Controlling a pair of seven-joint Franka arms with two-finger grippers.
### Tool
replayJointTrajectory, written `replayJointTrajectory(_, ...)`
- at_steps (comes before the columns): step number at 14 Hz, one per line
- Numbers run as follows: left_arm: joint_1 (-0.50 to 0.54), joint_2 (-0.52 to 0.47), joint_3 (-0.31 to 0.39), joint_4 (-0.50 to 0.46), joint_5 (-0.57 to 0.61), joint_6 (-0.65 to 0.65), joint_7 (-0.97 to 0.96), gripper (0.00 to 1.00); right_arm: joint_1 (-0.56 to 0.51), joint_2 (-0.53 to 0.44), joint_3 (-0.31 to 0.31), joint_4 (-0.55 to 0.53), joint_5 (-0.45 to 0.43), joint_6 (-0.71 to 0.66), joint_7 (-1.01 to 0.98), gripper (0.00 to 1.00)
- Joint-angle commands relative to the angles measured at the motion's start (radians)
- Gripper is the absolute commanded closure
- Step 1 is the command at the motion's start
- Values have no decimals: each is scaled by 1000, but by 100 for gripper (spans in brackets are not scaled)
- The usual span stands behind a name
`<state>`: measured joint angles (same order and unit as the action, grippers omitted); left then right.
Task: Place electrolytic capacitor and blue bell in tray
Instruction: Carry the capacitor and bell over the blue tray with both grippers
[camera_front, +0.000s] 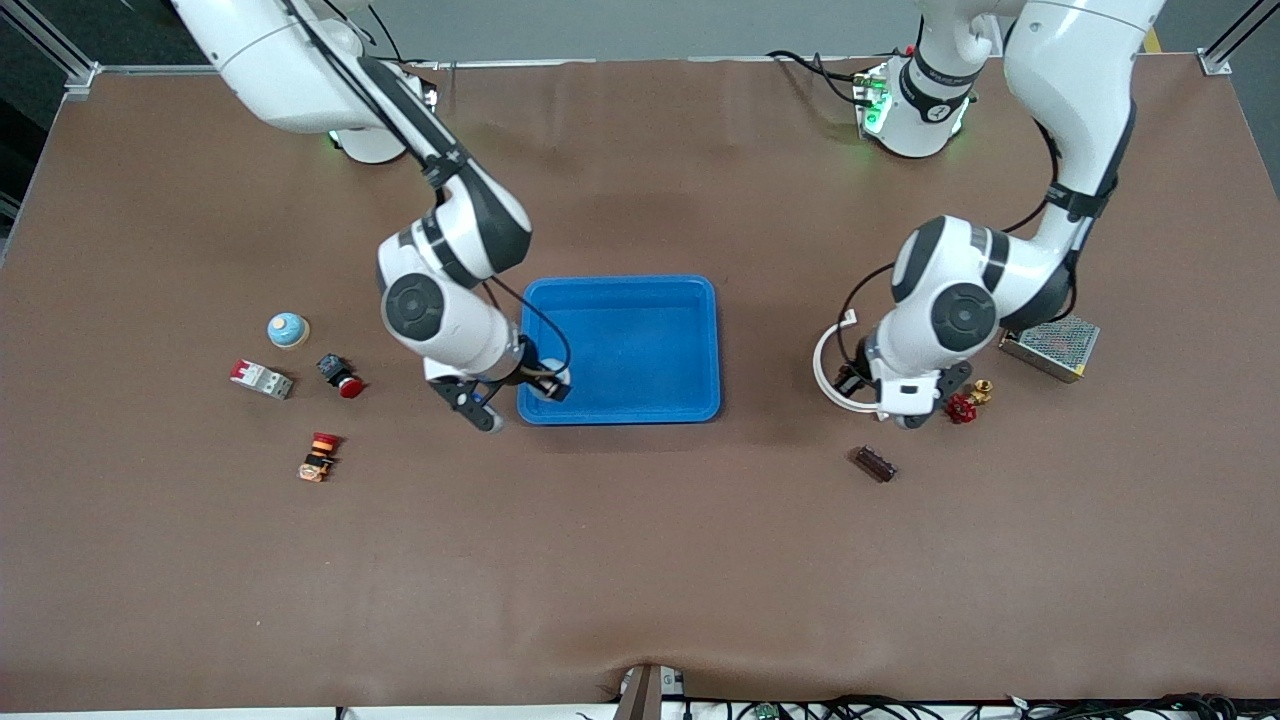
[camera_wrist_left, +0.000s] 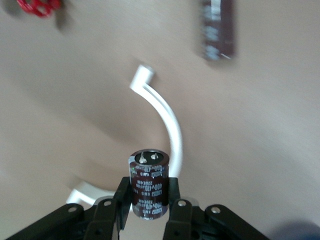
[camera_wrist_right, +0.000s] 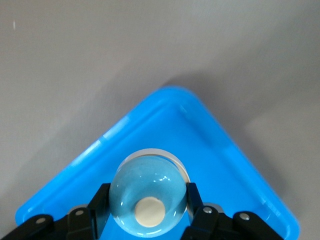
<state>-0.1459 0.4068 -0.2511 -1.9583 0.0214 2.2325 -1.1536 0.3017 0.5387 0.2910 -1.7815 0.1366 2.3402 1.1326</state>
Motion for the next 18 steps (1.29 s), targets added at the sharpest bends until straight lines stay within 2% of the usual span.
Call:
replayJointTrajectory(1, -55, 1, -5, 41, 17, -25, -95, 100, 48, 20, -27, -9, -8, 30, 24, 100)
replayJointTrajectory(5, -165, 66, -5, 123, 8, -22, -286, 100, 174, 58, -160, -10, -78, 37, 32, 100)
replayJointTrajectory(7, -204, 113, -7, 162, -7, -13, -365, 100, 209, 82, -200, -12, -89, 63, 33, 100)
replayJointTrajectory(11, -268, 165, -7, 216, -31, 9, -494, 100, 217, 99, -204, -10, -89, 97, 33, 100)
replayJointTrajectory(16, -328, 225, -7, 223, -32, 96, -681, 100, 223, 115, -204, -10, -109, 113, 62, 100)
replayJointTrajectory(17, -328, 242, -7, 228, -40, 98, -704, 100, 221, 115, -204, -10, -109, 116, 74, 86)
replayJointTrajectory(18, -336, 253, -8, 233, -57, 98, -709, 100, 223, 115, -204, -10, -109, 117, 102, 22)
